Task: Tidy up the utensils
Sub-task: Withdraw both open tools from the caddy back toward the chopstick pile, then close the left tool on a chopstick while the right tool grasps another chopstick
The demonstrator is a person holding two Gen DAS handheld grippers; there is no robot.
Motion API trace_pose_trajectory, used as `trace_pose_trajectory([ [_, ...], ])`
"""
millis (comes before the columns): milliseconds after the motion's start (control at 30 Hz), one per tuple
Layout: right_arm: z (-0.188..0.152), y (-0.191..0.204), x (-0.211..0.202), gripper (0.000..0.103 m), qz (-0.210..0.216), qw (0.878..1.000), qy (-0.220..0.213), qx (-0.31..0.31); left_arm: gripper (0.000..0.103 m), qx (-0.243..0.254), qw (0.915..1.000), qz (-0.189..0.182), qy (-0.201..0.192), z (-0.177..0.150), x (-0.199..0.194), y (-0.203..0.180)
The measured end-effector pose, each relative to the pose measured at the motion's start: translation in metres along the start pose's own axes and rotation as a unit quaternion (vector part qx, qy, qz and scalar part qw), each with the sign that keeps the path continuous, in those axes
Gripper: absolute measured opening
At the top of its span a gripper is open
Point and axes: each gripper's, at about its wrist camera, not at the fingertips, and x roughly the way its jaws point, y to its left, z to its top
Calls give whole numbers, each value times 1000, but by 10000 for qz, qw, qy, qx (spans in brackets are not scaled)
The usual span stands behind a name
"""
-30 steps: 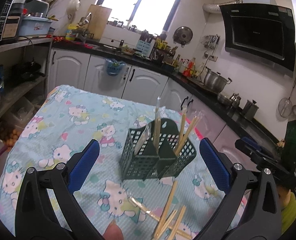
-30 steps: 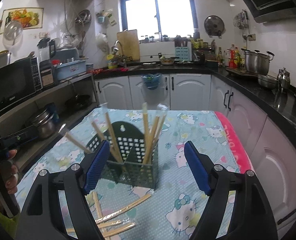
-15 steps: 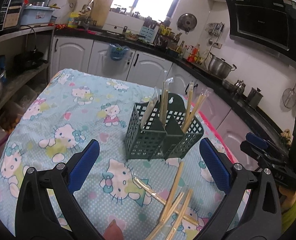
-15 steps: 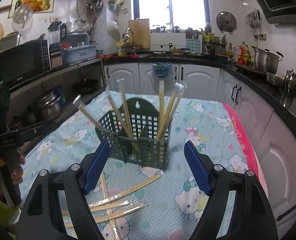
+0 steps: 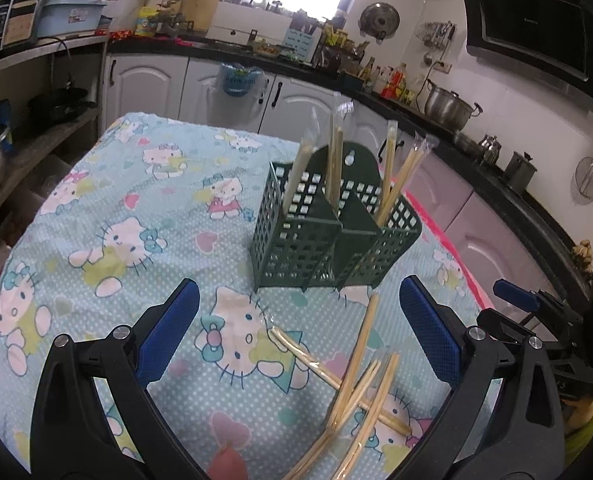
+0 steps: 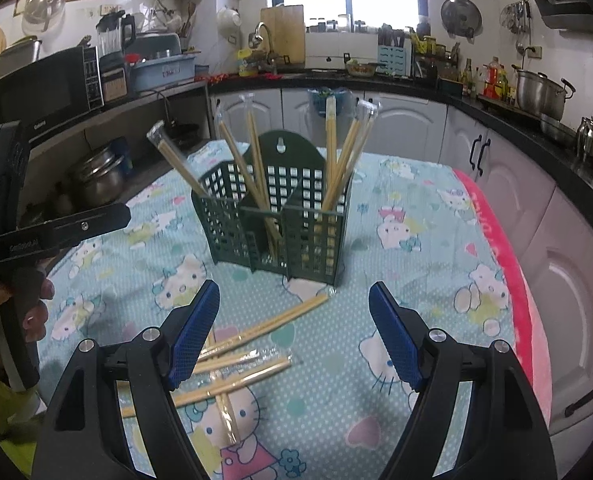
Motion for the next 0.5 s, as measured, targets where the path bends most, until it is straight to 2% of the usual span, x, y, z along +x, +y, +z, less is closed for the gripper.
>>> trace_pose_trajectory([
  [233,-18,-4,13,75,-145,9997,178,34,92,89,9997,112,212,-11,16,-3],
  [500,-40,-14,41,75,-271,9981,549,67,92,434,9962,544,529,-29,44,-5],
])
